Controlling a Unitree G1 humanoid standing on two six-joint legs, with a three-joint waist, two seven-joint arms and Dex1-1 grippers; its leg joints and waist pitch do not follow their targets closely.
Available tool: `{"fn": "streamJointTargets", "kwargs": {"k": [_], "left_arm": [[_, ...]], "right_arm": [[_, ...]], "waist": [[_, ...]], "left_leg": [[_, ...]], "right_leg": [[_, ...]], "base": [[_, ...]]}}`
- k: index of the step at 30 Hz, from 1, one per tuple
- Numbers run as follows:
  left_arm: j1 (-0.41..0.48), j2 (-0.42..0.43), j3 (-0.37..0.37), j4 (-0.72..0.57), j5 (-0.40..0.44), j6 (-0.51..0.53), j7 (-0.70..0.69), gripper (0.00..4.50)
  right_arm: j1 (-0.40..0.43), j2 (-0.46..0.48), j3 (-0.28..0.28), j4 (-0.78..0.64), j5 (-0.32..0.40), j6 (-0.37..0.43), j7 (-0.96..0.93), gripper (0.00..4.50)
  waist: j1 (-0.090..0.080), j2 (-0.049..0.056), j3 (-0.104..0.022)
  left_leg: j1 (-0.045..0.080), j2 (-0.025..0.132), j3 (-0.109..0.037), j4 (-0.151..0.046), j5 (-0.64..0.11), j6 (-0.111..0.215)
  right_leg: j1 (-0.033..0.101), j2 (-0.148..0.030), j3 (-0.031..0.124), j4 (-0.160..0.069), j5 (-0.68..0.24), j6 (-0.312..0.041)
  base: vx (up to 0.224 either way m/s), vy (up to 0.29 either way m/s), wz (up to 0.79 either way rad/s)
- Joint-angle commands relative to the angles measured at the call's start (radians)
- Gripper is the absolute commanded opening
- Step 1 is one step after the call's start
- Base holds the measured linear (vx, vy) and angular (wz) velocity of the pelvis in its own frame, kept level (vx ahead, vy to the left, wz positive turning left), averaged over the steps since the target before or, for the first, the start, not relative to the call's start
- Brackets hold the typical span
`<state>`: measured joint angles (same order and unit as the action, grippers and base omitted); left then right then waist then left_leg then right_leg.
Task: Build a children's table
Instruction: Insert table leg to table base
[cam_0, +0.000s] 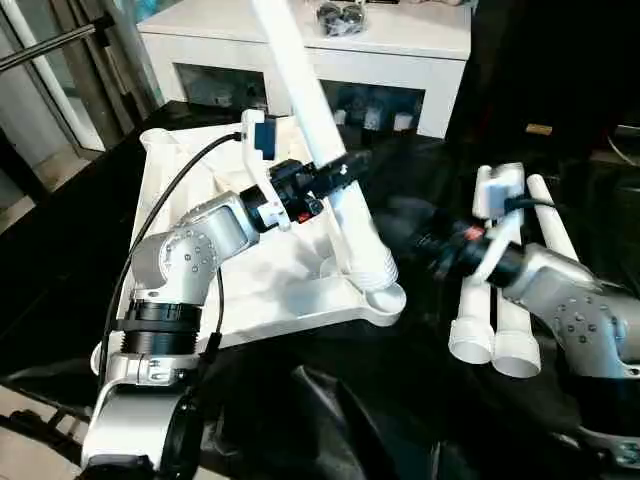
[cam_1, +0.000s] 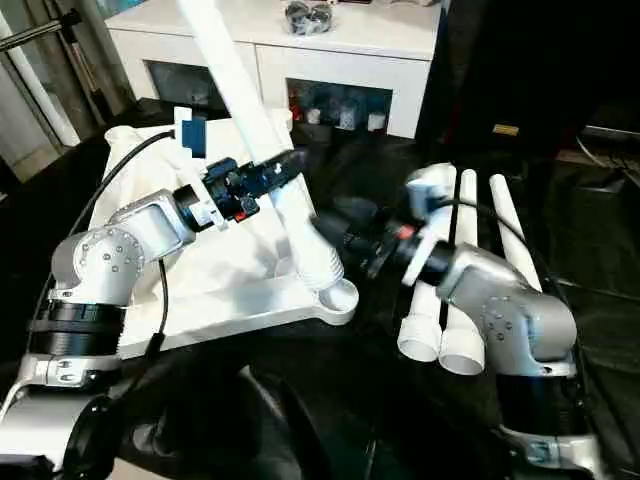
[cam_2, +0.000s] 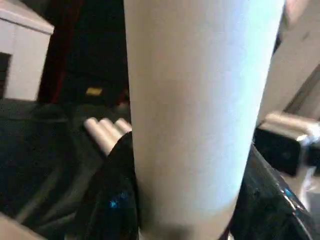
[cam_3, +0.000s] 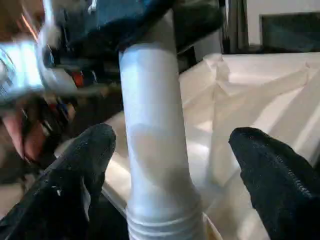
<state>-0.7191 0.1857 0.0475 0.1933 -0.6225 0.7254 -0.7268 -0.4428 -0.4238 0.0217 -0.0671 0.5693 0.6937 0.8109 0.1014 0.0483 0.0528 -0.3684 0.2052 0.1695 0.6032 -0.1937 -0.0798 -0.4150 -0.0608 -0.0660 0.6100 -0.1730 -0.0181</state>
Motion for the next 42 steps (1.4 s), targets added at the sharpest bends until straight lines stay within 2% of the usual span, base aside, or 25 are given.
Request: {"fn": "streamJointTargets", "kwargs": {"k": [1,2,5,9,12,15,19,21,28,29,42], "left_arm": [[-0.021,0.006,-0.026,-0.031,0.027,0.003,0.009,1.89],[-0.022,0.010,-0.040,-0.041,0.038,0.001,0.007,1.89],[-0.026,0.027,-0.092,-0.077,0.068,0.000,-0.012,1.89],[-0.026,0.029,-0.114,-0.090,0.074,-0.001,-0.016,1.89],[-0.025,0.025,-0.129,-0.103,0.080,0.005,-0.024,1.89],[-0.023,0.025,-0.141,-0.114,0.074,0.008,-0.035,1.89],[-0.021,0.029,-0.159,-0.138,0.058,0.017,-0.064,1.89],[-0.017,0.035,-0.173,-0.145,0.060,0.015,-0.087,1.89],[-0.018,0.043,-0.180,-0.148,0.062,0.011,-0.106,1.89],[-0.018,0.044,-0.182,-0.149,0.064,0.011,-0.109,1.89],[-0.021,0.044,-0.183,-0.148,0.060,0.010,-0.123,1.89]], "right_arm": [[-0.020,-0.009,0.031,-0.022,-0.038,-0.013,-0.009,4.13],[-0.028,-0.017,0.056,-0.025,-0.065,-0.013,-0.014,4.13],[-0.044,-0.013,0.109,-0.026,-0.109,-0.011,-0.030,4.13],[-0.056,0.003,0.123,-0.019,-0.110,0.008,-0.049,4.13],[-0.064,0.019,0.142,-0.009,-0.130,0.016,-0.060,4.13],[-0.067,0.030,0.142,-0.003,-0.126,0.023,-0.061,4.13],[-0.063,0.031,0.152,-0.003,-0.104,0.061,-0.045,4.13],[-0.056,0.024,0.167,-0.007,-0.104,0.073,-0.034,3.85],[-0.049,0.020,0.176,-0.015,-0.115,0.099,-0.047,3.33],[-0.048,0.019,0.175,-0.016,-0.116,0.104,-0.046,3.23],[-0.031,-0.006,0.208,-0.040,-0.120,0.135,-0.017,2.13]], "waist": [[0.004,-0.023,-0.074],[0.005,-0.030,-0.073],[0.008,-0.029,-0.074],[0.008,-0.032,-0.075],[0.008,-0.034,-0.074],[0.009,-0.032,-0.074],[0.010,-0.031,-0.074],[0.010,-0.031,-0.075],[0.012,-0.031,-0.075],[0.011,-0.026,-0.074],[0.013,-0.029,-0.075]], "left_leg": [[-0.001,0.008,0.002,-0.056,-0.049,0.037],[-0.002,0.008,0.003,-0.056,-0.049,0.038],[-0.002,0.011,0.001,-0.056,-0.035,0.035],[-0.002,0.010,0.002,-0.056,-0.036,0.035],[-0.002,0.010,0.002,-0.056,-0.044,0.033],[-0.001,0.010,0.002,-0.057,-0.047,0.031],[-0.001,0.011,0.002,-0.057,-0.043,0.030],[-0.002,0.009,0.002,-0.056,-0.043,0.030],[-0.002,0.009,0.002,-0.055,-0.042,0.024],[-0.001,0.009,0.001,-0.056,-0.046,0.023],[-0.001,0.009,0.002,-0.054,-0.049,0.021]], "right_leg": [[0.068,-0.062,0.042,-0.070,-0.223,-0.133],[0.068,-0.062,0.042,-0.070,-0.224,-0.134],[0.067,-0.063,0.044,-0.063,-0.189,-0.146],[0.069,-0.062,0.044,-0.059,-0.156,-0.162],[0.069,-0.063,0.045,-0.061,-0.166,-0.161],[0.068,-0.064,0.045,-0.061,-0.179,-0.155],[0.069,-0.063,0.045,-0.058,-0.155,-0.166],[0.070,-0.062,0.045,-0.058,-0.156,-0.160],[0.070,-0.062,0.045,-0.058,-0.165,-0.155],[0.069,-0.062,0.045,-0.059,-0.169,-0.156],[0.070,-0.063,0.046,-0.060,-0.178,-0.153]], "base": [[0.000,0.000,0.00],[0.000,0.000,0.00],[0.000,0.000,0.00],[0.000,0.000,0.00],[0.000,0.000,0.00],[0.000,0.000,0.00],[0.000,0.000,0.00],[0.000,0.000,0.00],[0.000,0.000,0.00],[0.000,0.000,0.00],[0.000,0.000,0.00]]}}
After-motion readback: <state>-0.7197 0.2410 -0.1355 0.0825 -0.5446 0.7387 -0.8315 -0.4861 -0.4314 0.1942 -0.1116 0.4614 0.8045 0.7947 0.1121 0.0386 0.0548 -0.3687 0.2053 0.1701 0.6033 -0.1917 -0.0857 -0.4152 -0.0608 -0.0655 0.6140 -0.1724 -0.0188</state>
